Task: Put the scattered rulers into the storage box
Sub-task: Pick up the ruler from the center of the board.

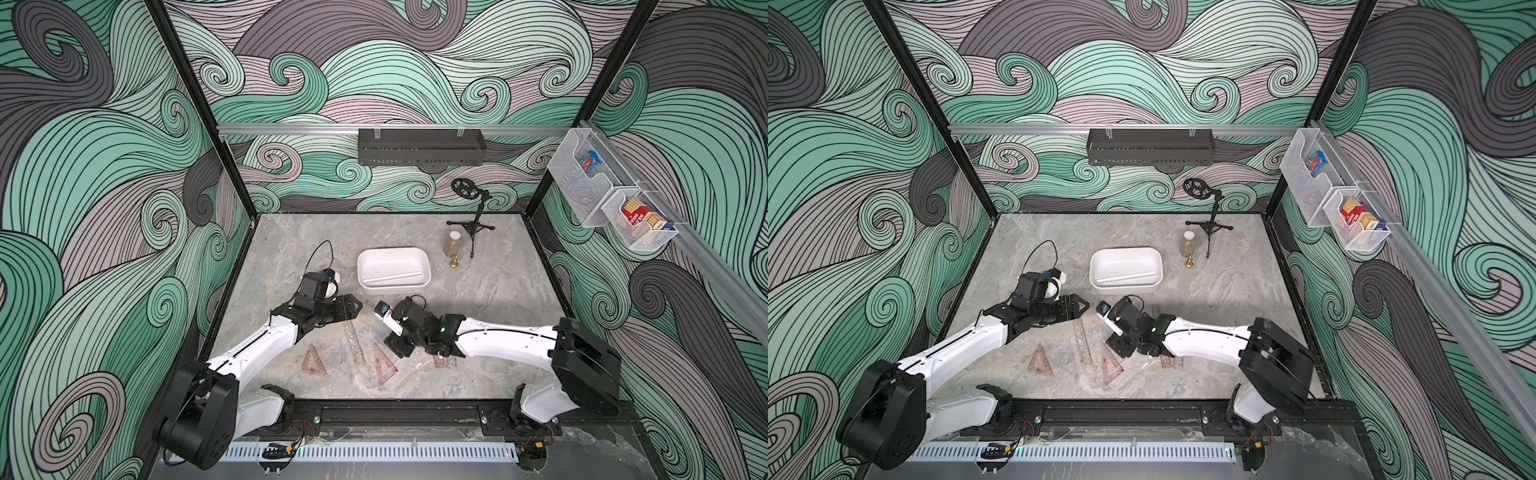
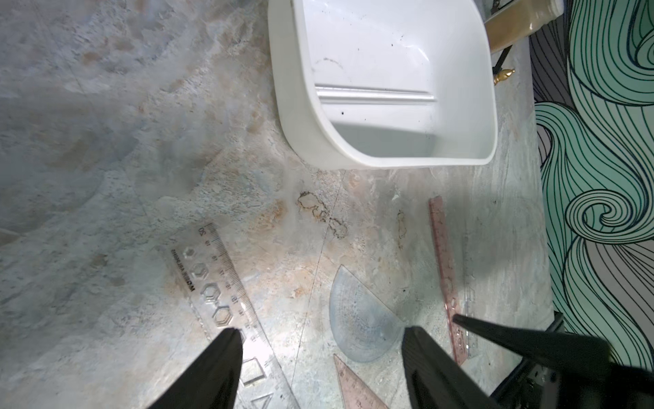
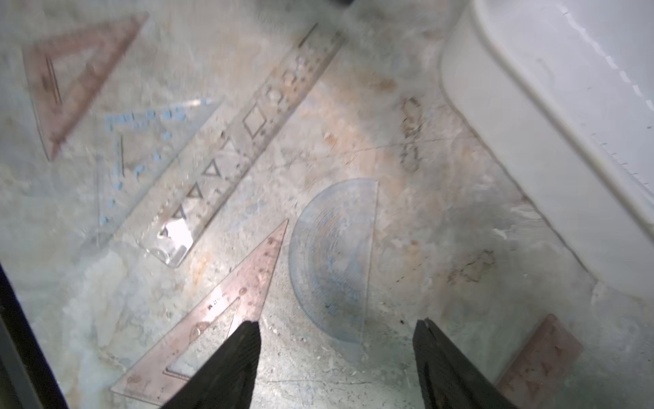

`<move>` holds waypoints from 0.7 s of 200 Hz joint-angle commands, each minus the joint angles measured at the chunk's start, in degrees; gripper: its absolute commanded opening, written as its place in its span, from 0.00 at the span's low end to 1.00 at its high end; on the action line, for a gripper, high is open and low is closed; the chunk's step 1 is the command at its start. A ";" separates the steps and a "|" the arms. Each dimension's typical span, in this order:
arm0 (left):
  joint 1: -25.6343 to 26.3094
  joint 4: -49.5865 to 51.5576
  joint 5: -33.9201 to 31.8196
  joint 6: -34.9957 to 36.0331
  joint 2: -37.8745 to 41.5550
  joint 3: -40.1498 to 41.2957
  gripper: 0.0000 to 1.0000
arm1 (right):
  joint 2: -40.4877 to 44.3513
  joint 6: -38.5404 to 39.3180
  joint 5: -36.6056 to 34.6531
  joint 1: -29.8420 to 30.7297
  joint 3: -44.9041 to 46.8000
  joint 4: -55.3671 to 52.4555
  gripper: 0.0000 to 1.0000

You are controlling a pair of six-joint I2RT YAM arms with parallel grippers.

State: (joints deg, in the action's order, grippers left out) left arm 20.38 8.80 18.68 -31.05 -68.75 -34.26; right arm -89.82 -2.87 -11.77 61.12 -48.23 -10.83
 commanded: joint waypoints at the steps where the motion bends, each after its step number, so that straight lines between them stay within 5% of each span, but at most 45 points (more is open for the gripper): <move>1: 0.24 -2.23 1.05 -1.25 0.22 0.07 0.75 | -1.93 -2.49 -6.00 2.01 0.88 3.70 0.78; 49: 0.26 -2.67 0.63 -1.21 -1.05 0.09 0.76 | -4.70 -1.49 -8.74 2.08 3.00 6.70 0.88; 140: 0.24 -4.99 2.58 -2.70 -2.26 2.06 0.75 | -6.45 -2.47 -9.17 -0.83 4.14 9.42 0.87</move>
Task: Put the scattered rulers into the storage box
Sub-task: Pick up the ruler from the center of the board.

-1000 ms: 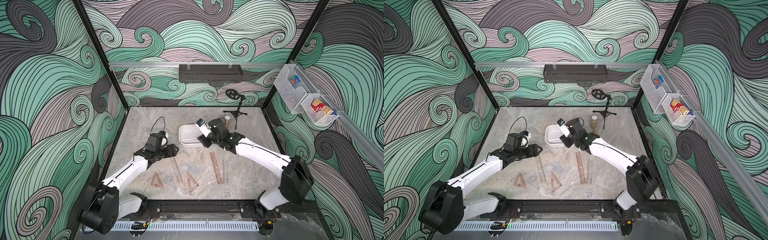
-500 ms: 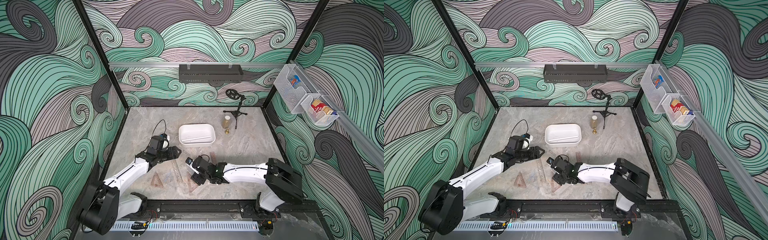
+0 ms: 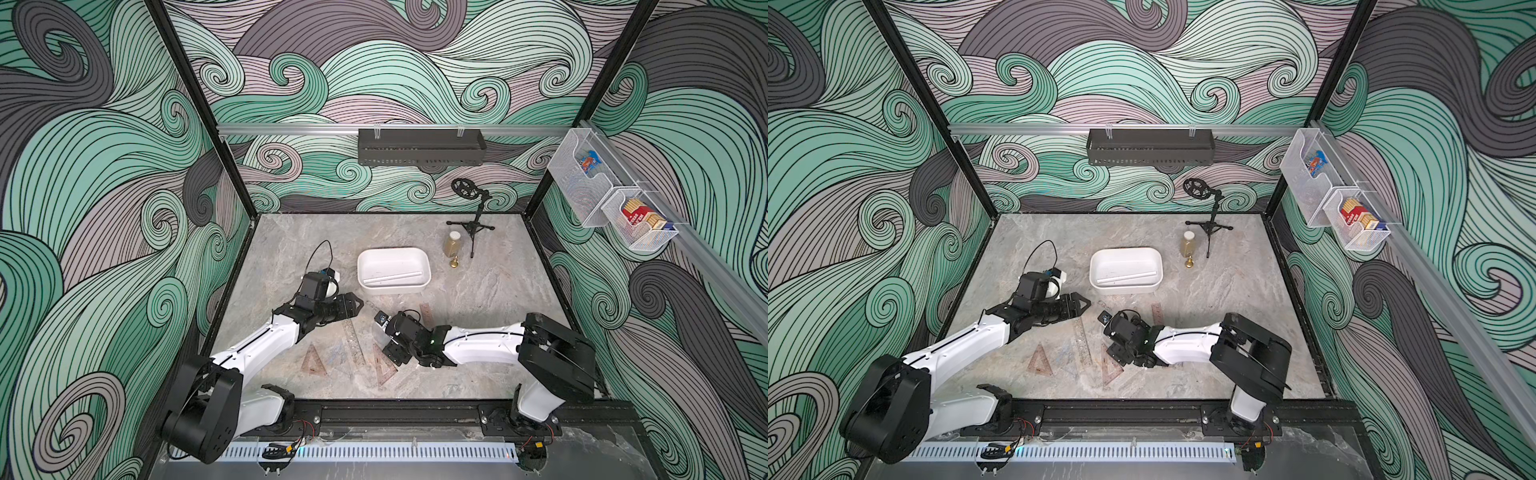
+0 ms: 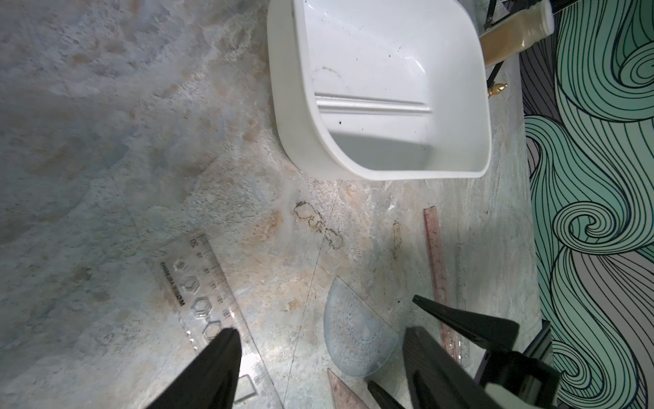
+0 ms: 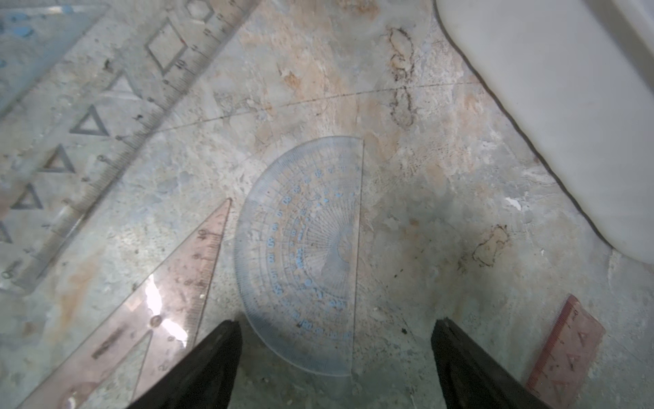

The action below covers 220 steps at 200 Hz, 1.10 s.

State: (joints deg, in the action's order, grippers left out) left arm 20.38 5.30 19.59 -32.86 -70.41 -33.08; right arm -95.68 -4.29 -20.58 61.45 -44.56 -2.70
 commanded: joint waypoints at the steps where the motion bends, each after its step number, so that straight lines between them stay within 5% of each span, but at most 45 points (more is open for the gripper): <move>1: 0.26 -1.51 1.71 -0.93 -0.56 0.89 0.75 | -0.62 -1.06 -0.35 -1.20 0.49 1.38 0.88; 220: 2.76 -5.70 9.96 -7.65 2.08 7.76 0.67 | 3.22 -12.79 28.98 -8.45 4.52 12.92 0.64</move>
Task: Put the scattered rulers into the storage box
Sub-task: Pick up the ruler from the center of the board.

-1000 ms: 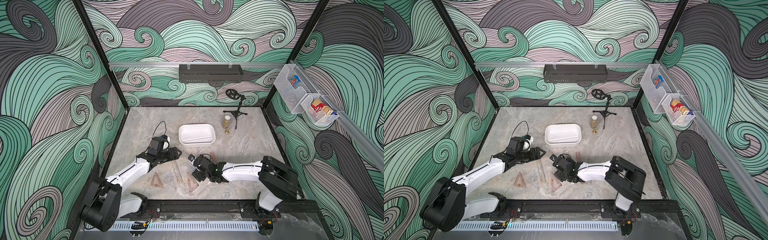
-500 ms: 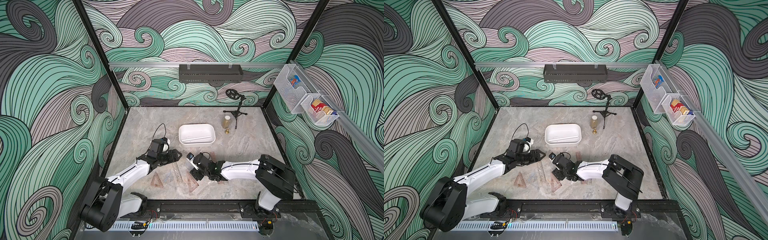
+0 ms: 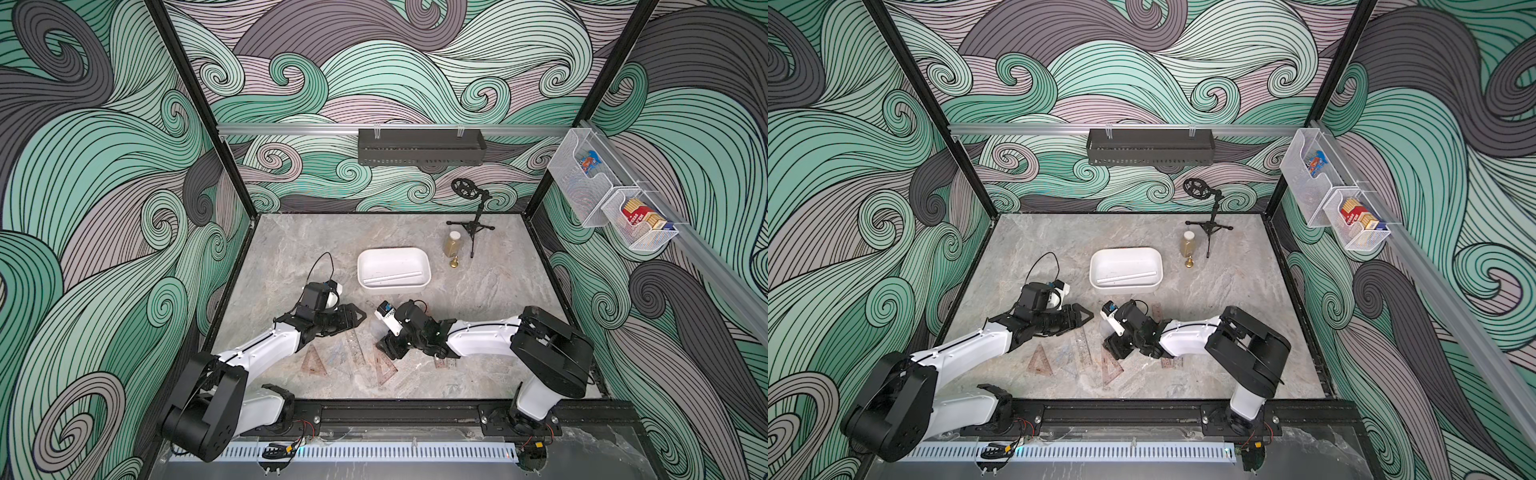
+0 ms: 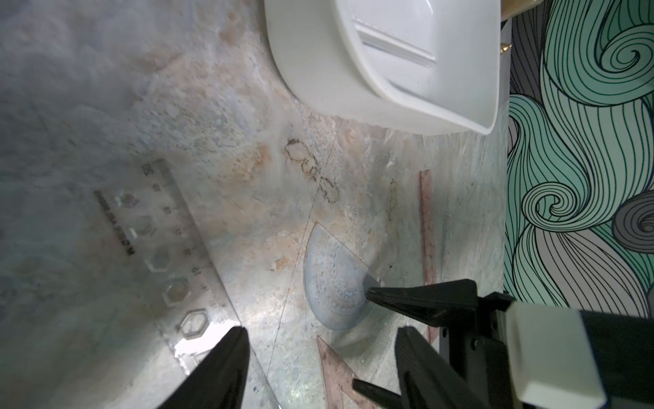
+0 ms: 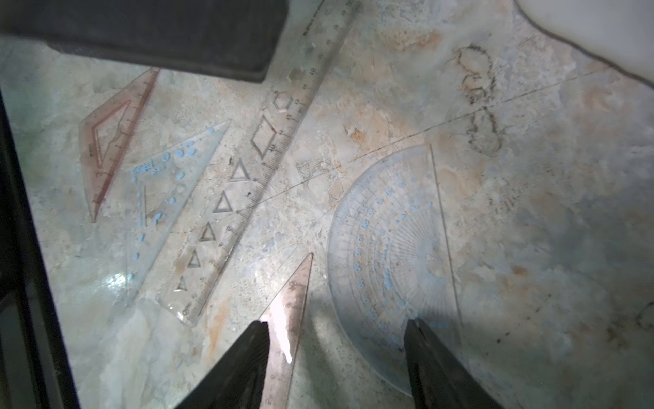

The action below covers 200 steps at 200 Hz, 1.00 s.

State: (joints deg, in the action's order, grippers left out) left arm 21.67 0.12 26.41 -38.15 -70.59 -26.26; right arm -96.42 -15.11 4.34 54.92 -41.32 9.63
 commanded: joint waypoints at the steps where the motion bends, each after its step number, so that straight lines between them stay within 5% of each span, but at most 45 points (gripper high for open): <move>1: 1.50 -0.54 3.17 -2.41 2.32 0.99 0.67 | 4.18 -2.00 4.17 -2.05 1.31 0.67 0.64; 61: 5.08 -1.67 4.33 -4.48 0.02 0.75 0.52 | 9.35 -5.28 12.29 -10.23 7.37 8.99 0.60; 200: 8.95 -6.74 1.13 -5.77 -12.64 -2.33 0.53 | 3.77 -8.56 15.87 -13.51 10.49 13.47 0.59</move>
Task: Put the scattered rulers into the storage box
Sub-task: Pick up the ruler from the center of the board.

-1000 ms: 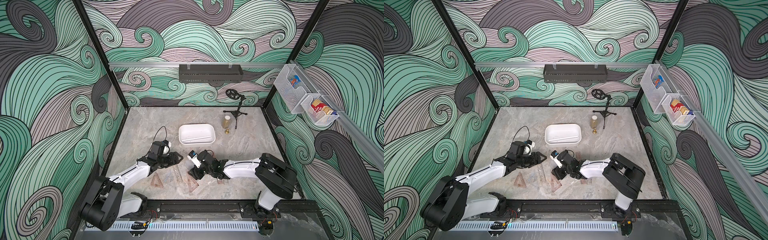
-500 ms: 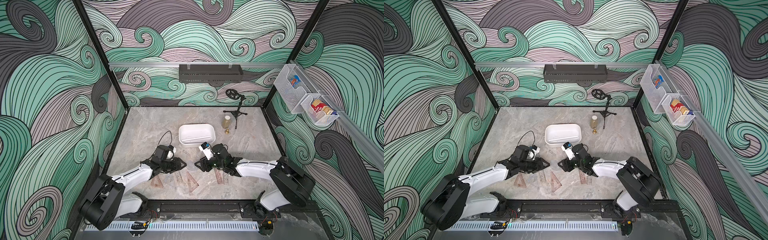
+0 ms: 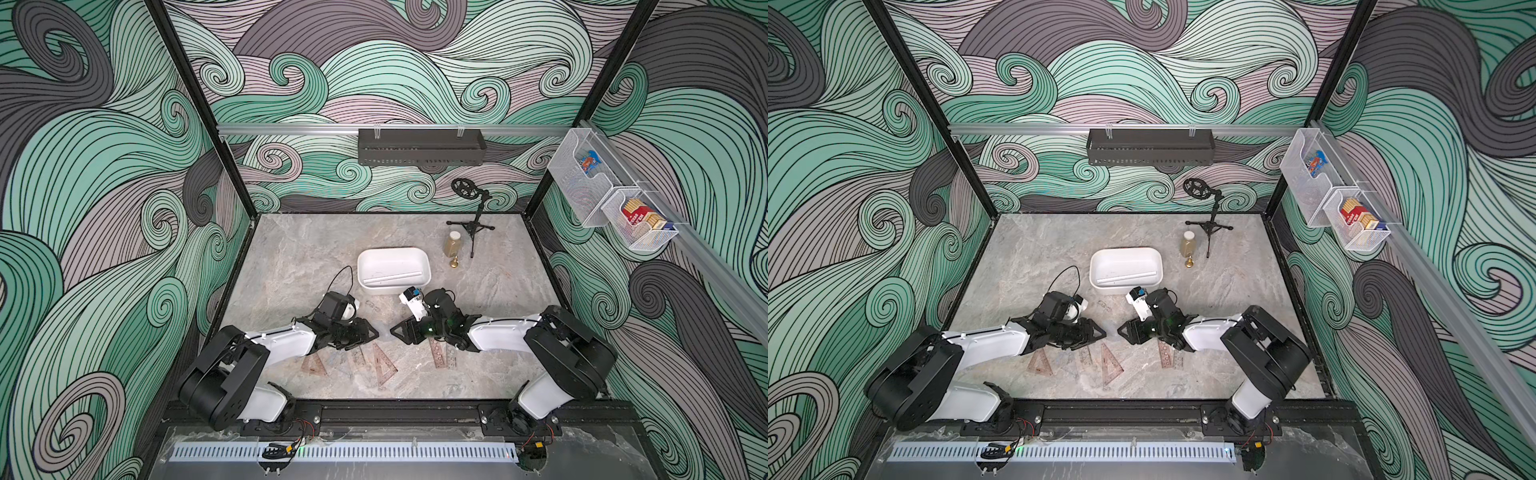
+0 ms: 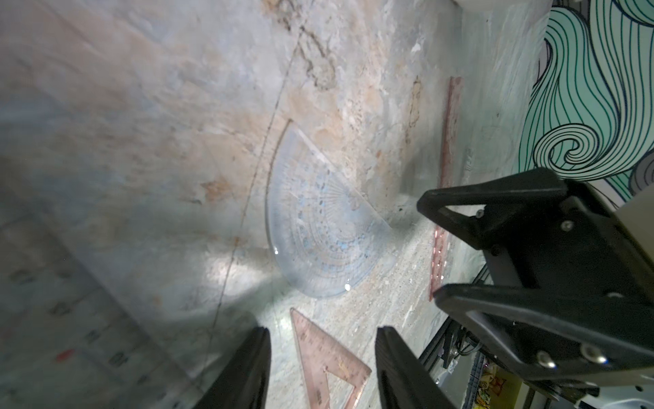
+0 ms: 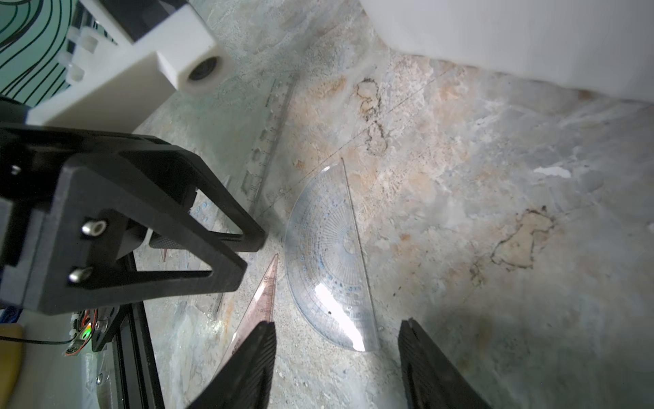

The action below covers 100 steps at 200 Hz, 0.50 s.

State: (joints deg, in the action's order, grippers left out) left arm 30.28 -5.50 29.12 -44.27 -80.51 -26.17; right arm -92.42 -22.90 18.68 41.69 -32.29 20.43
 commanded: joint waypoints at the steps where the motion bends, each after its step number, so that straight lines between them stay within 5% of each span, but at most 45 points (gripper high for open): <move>1: 0.36 -1.07 -1.60 0.43 -2.85 -2.45 0.53 | -0.22 -0.81 1.54 -0.25 1.50 2.77 0.59; 100: 0.39 -2.39 -2.07 2.27 -10.75 -8.23 0.53 | 2.84 -1.34 2.06 -1.25 6.49 7.70 0.58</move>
State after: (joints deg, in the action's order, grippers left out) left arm 30.52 -8.01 27.88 -43.20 -88.92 -33.15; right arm -91.20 -23.40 19.92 41.15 -26.74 25.80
